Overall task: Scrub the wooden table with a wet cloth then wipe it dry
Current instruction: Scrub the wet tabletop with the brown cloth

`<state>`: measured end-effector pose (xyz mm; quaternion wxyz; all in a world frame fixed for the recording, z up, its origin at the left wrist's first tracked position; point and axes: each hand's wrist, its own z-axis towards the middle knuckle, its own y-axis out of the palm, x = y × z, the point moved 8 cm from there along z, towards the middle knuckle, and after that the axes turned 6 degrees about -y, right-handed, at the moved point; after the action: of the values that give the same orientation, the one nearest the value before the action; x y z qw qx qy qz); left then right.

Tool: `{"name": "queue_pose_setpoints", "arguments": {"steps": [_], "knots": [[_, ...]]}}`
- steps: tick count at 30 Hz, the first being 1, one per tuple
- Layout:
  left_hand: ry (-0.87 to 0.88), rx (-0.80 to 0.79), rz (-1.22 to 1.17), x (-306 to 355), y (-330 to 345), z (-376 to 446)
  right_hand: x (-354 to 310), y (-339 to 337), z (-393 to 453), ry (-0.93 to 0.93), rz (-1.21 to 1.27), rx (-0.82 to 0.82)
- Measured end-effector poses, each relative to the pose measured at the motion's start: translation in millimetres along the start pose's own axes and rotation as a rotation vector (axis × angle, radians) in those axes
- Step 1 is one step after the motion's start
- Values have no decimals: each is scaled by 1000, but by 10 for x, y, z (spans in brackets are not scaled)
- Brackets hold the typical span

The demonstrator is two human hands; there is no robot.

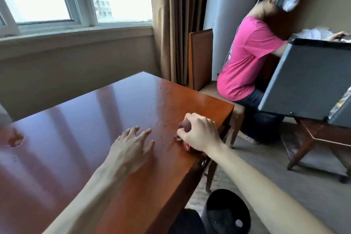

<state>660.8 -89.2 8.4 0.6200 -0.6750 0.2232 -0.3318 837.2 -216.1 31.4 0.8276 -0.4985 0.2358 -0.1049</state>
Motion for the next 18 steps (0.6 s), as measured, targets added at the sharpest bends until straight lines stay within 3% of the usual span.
{"name": "queue_pose_setpoints", "arguments": {"steps": [3,4,8,10,15,18], "knots": [[-18,-30,-4,-139,43,-187,498,-103,313,335,-35,89],[-23,-31,-5,-166,46,-208,482,-80,325,356,-28,103],[-19,-19,-12,-99,60,-71,-215,72,-21,15,26,9],[-14,-3,4,-11,94,95,-204,75,-77,-35,95,-40],[-24,-8,109,68,226,544,862,100,796,216,-18,77],[-76,-18,118,-65,268,892,1223,211,1271,274,-71,118]]}}
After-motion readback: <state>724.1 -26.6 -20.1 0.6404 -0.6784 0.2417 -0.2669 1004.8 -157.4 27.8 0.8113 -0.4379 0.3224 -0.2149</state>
